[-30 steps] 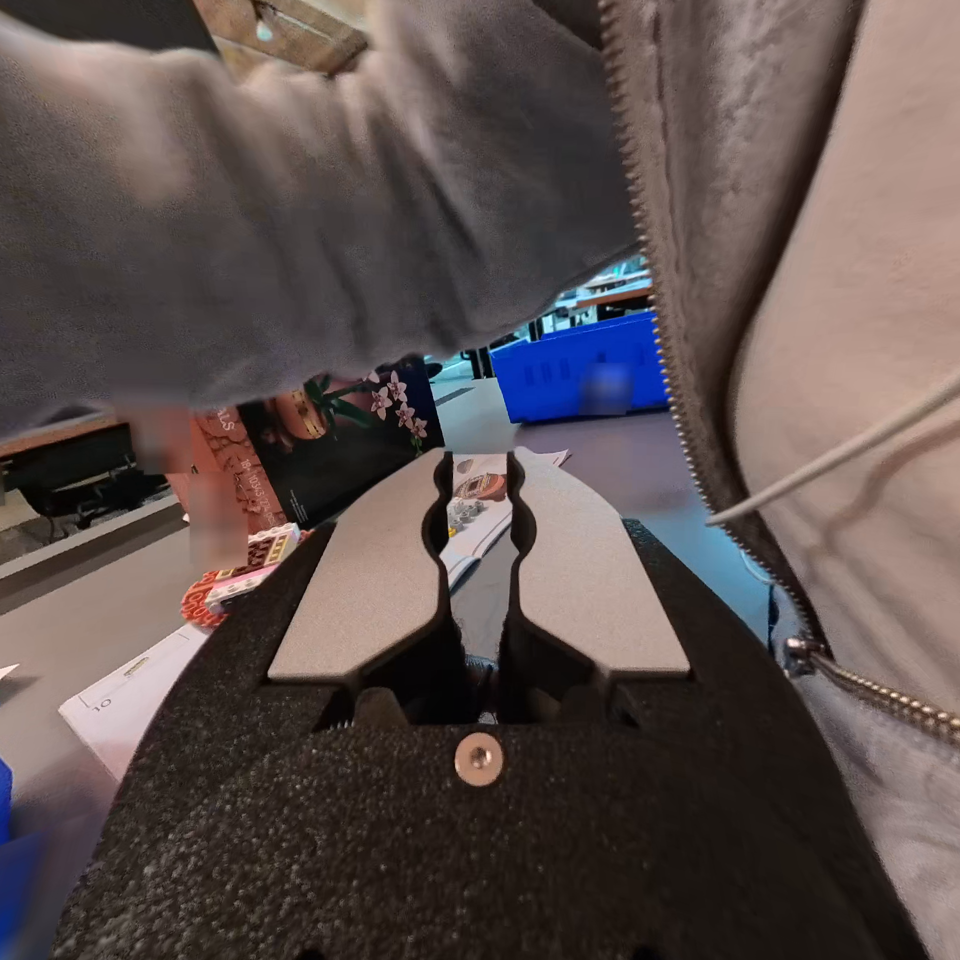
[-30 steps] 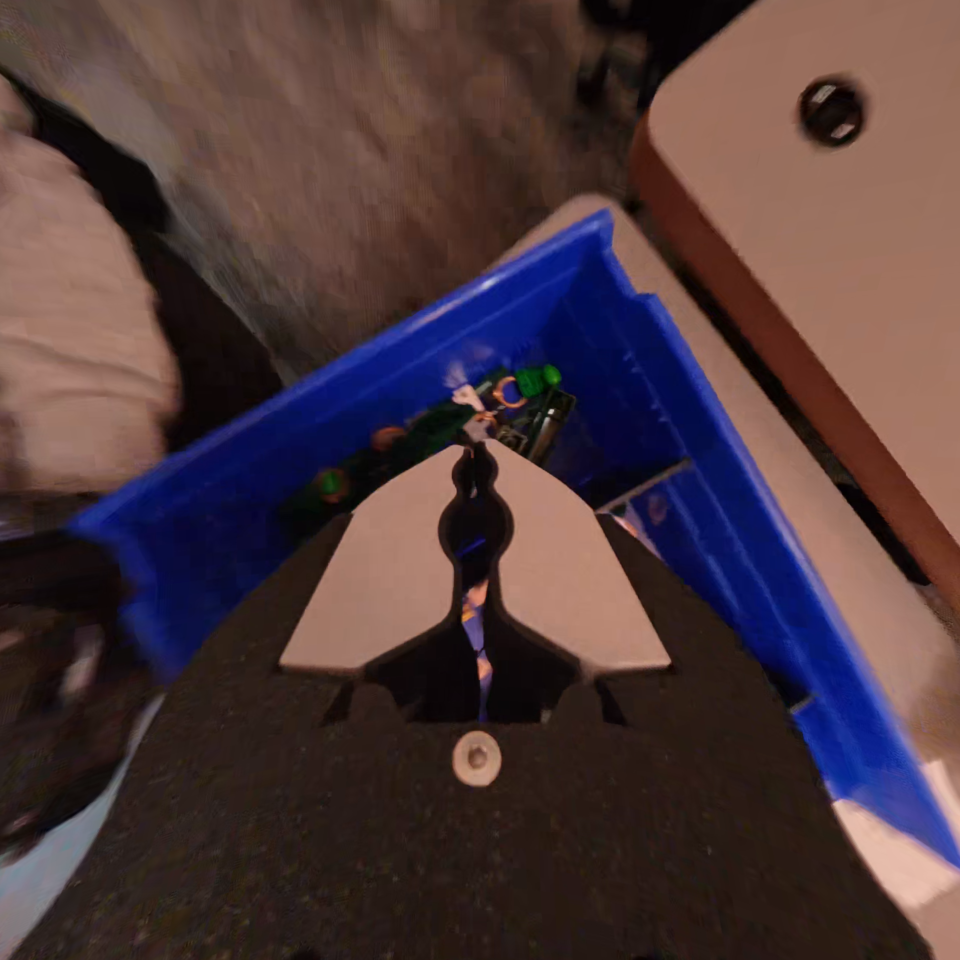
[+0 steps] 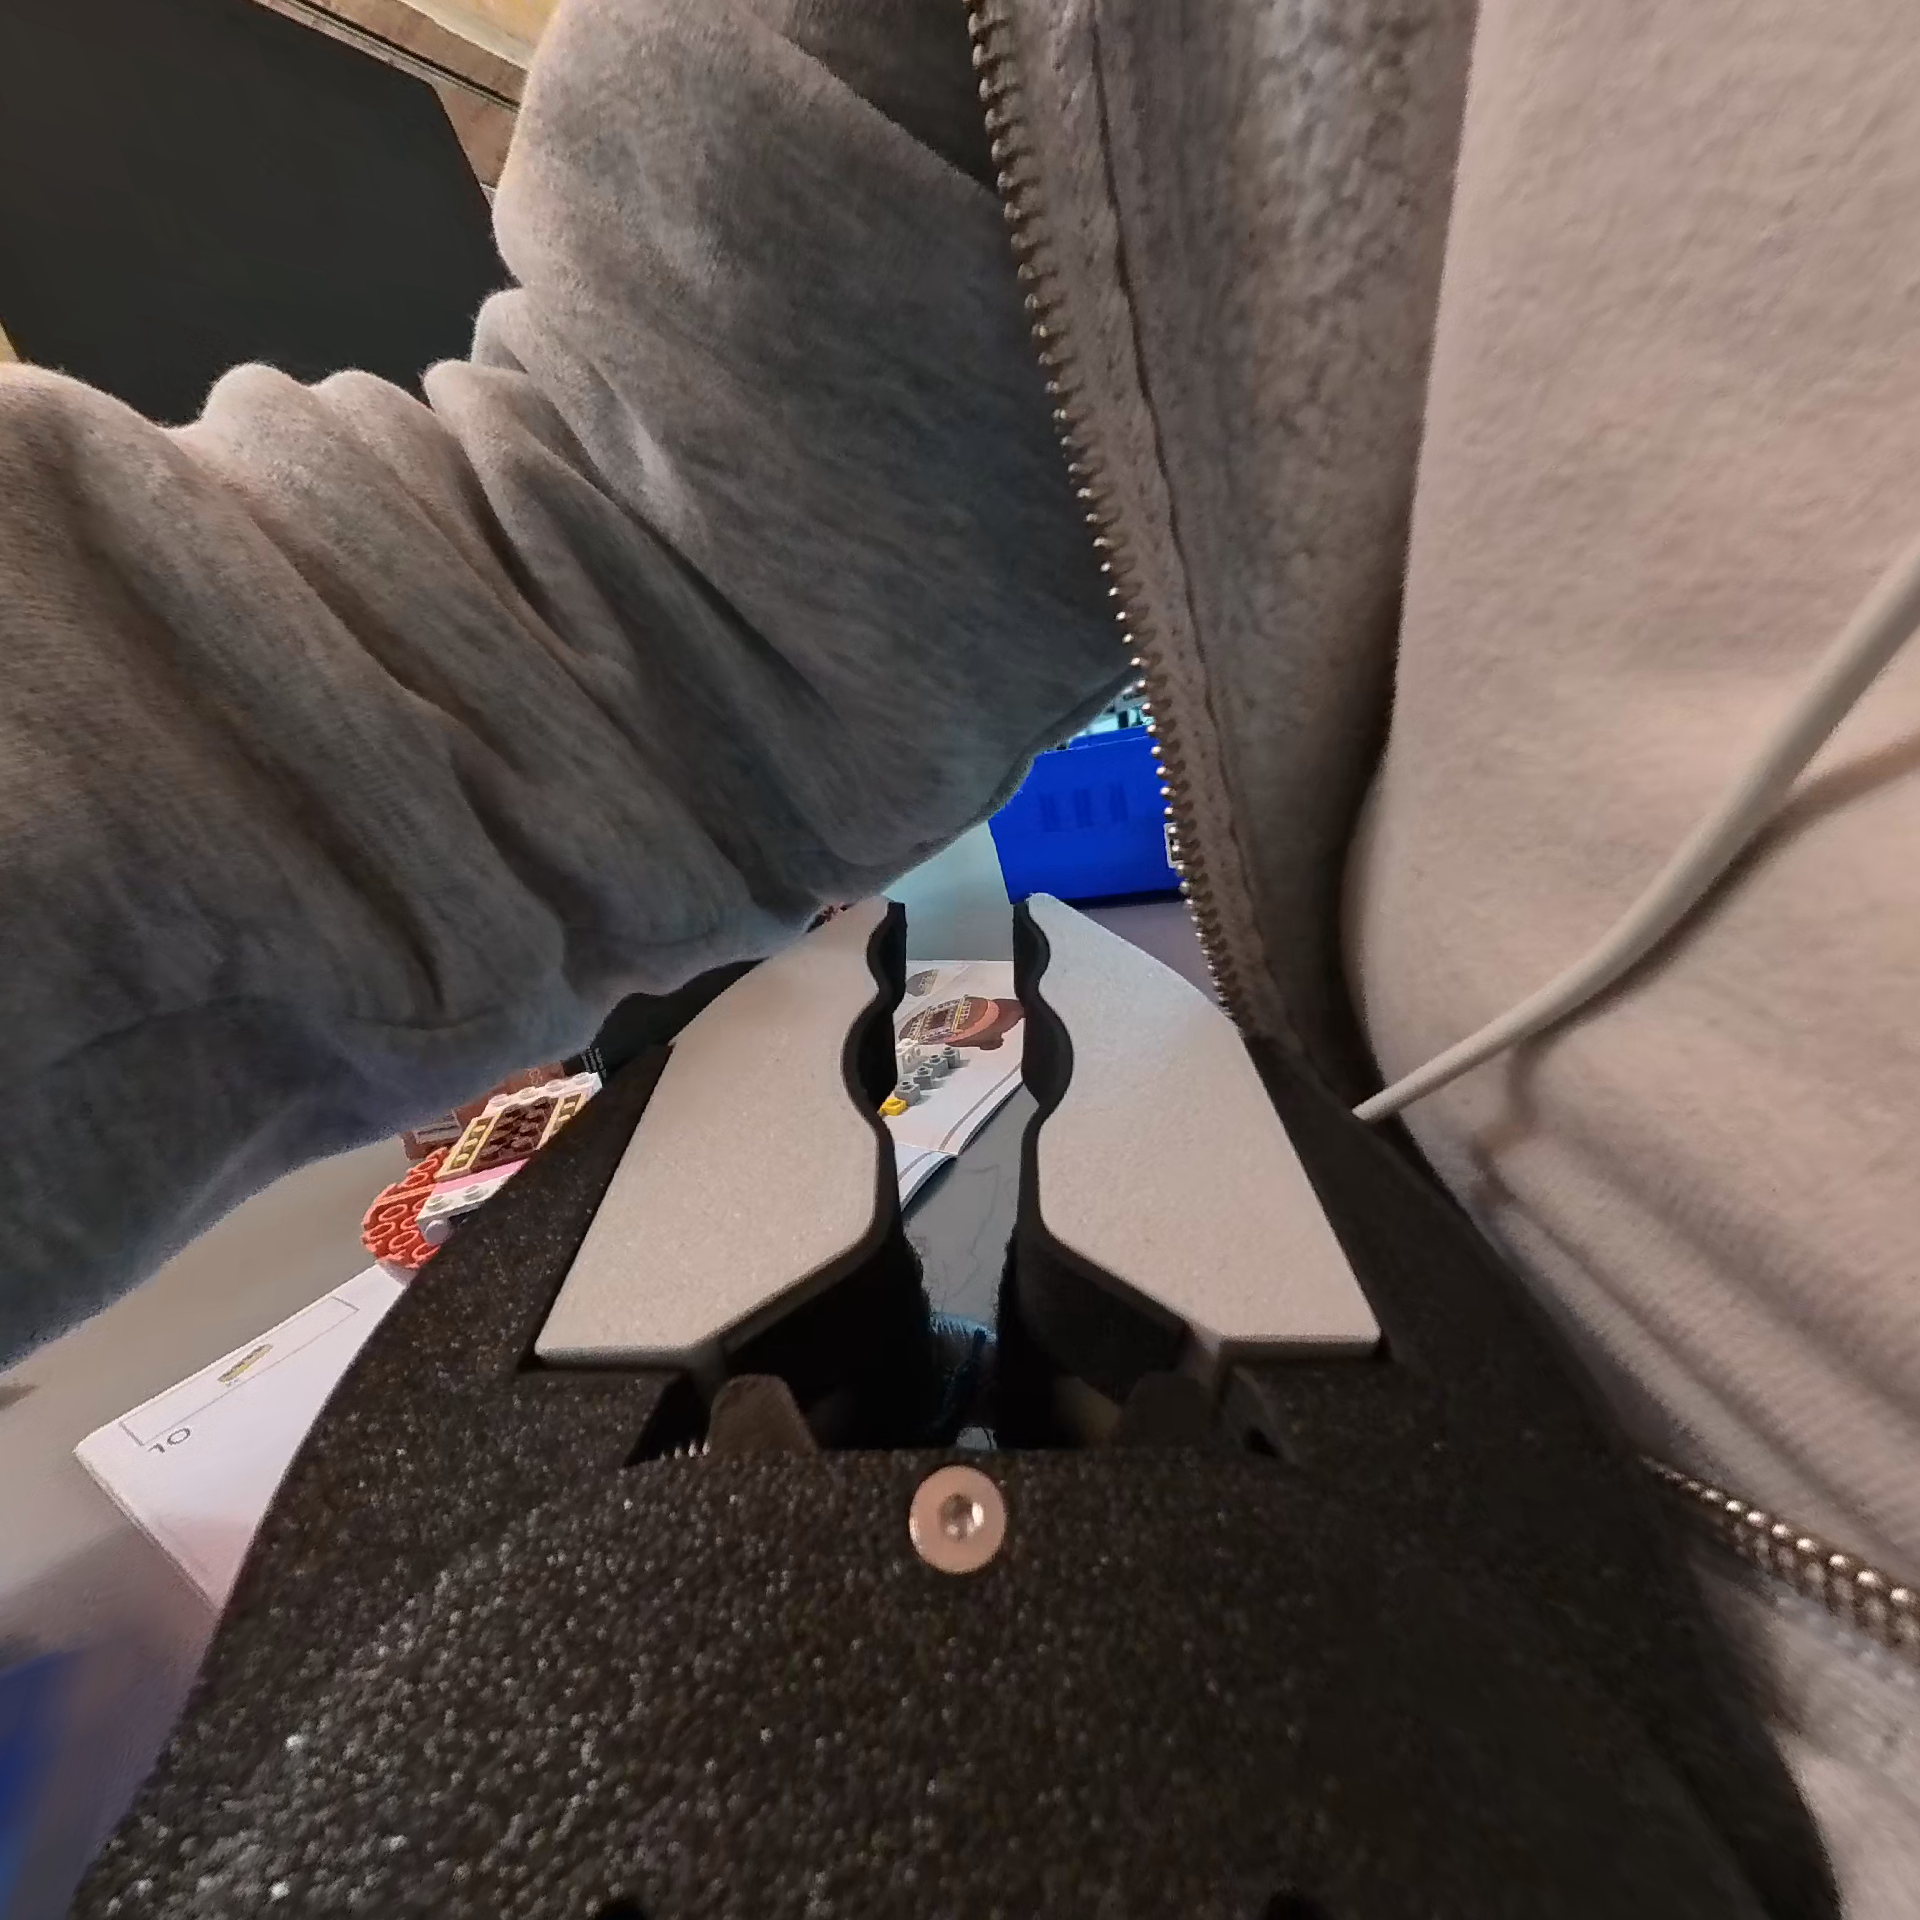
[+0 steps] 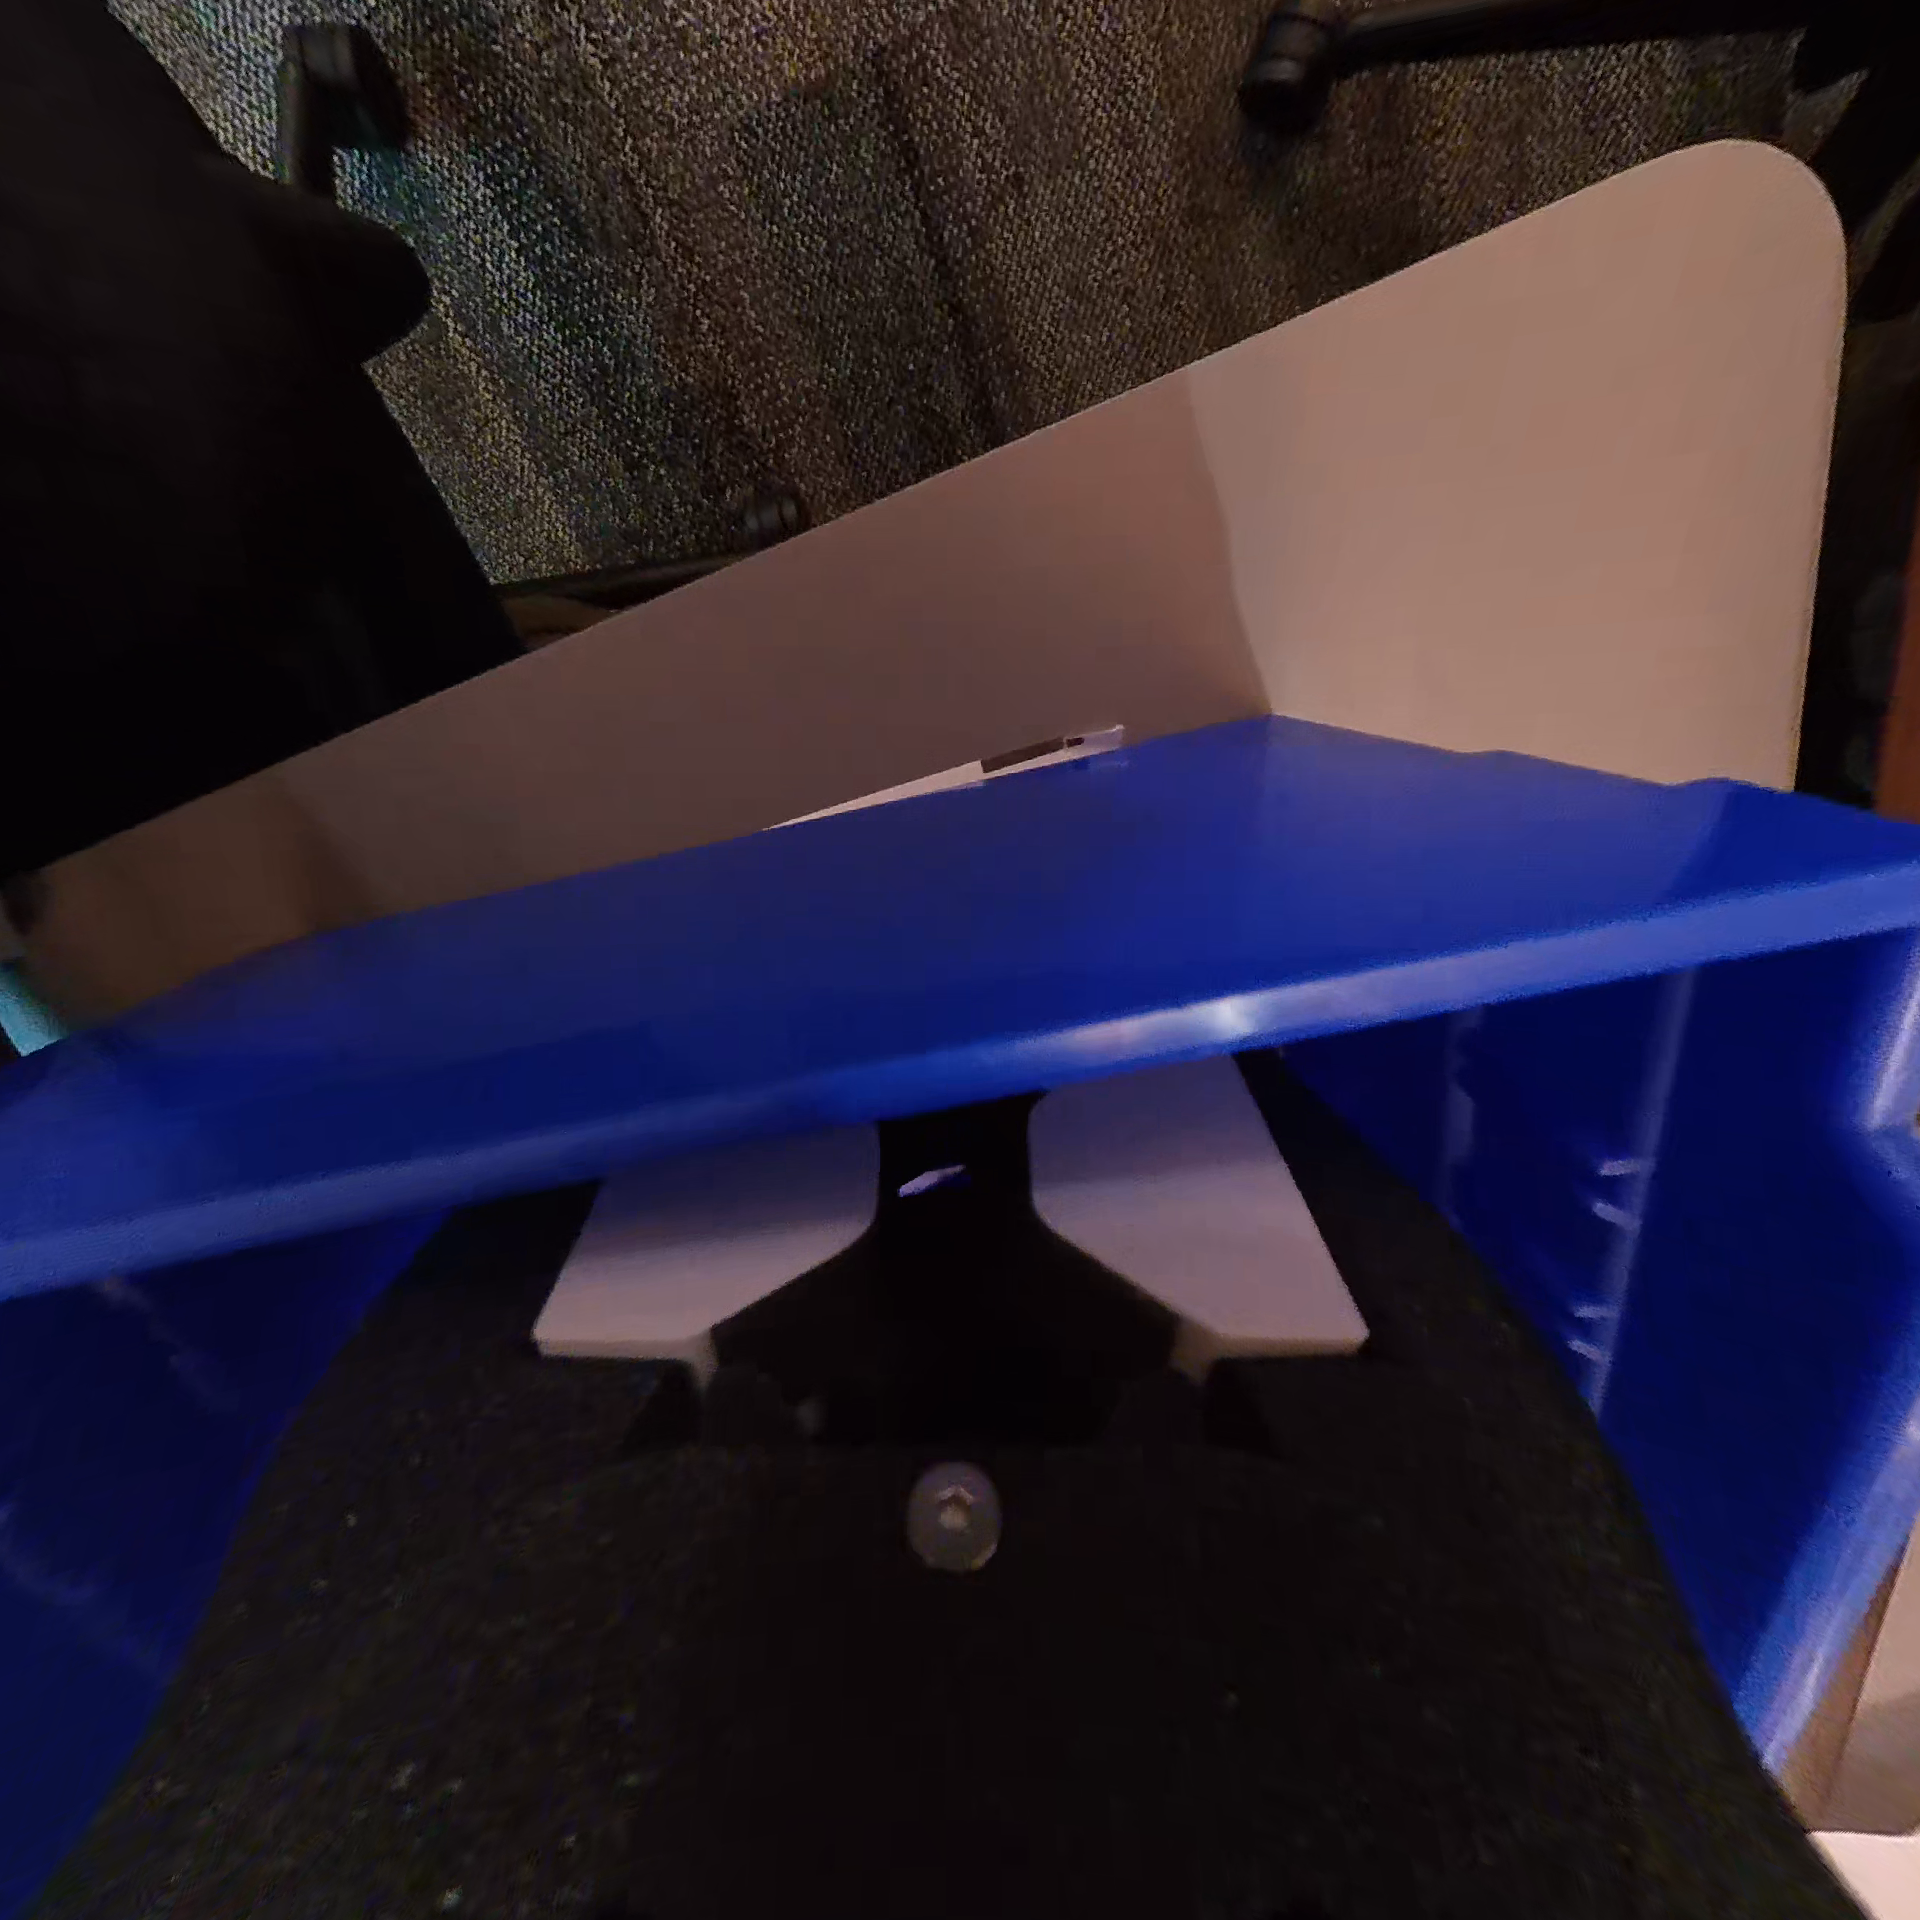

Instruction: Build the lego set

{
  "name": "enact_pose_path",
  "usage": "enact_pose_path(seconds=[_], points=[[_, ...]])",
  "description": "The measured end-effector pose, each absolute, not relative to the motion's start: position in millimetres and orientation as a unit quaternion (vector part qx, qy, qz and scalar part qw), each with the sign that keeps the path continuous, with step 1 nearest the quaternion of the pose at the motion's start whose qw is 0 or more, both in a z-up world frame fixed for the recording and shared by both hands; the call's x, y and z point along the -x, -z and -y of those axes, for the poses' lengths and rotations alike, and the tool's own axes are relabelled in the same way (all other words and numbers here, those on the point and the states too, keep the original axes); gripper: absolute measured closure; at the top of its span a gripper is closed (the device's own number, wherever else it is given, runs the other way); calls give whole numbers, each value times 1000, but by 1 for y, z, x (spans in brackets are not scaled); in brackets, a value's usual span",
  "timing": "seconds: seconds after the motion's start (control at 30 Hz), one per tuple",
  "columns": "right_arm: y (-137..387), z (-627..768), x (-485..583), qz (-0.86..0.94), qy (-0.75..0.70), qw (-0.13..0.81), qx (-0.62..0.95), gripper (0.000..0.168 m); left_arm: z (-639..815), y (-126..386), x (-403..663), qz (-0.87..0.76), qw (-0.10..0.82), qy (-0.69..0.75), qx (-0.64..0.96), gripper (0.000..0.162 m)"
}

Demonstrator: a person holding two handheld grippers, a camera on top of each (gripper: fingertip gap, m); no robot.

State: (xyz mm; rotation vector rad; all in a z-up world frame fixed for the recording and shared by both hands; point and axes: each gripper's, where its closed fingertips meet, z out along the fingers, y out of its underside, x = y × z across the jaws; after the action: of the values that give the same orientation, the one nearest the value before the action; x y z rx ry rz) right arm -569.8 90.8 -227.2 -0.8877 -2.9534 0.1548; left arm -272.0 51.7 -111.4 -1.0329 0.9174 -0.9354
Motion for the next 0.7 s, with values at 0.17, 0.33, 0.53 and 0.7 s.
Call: enact_pose_path(seconds=[0.17, 0.33, 0.53, 0.7], points=[[212, -97, 572, 946, -85, 49, 310, 166, -52, 111, 272, -407, 673, 415, 458, 143], [194, -98, 569, 935, -130, 56, 326, 167, -52, 111, 272, -407, 671, 415, 460, 143], [158, -106, 564, 896, -221, 91, 373, 168, -54, 110, 274, -398, 674, 420, 460, 143], [118, -132, 520, 830, -290, 131, 459, 168, -54, 110, 273, -398, 673, 417, 463, 142]])
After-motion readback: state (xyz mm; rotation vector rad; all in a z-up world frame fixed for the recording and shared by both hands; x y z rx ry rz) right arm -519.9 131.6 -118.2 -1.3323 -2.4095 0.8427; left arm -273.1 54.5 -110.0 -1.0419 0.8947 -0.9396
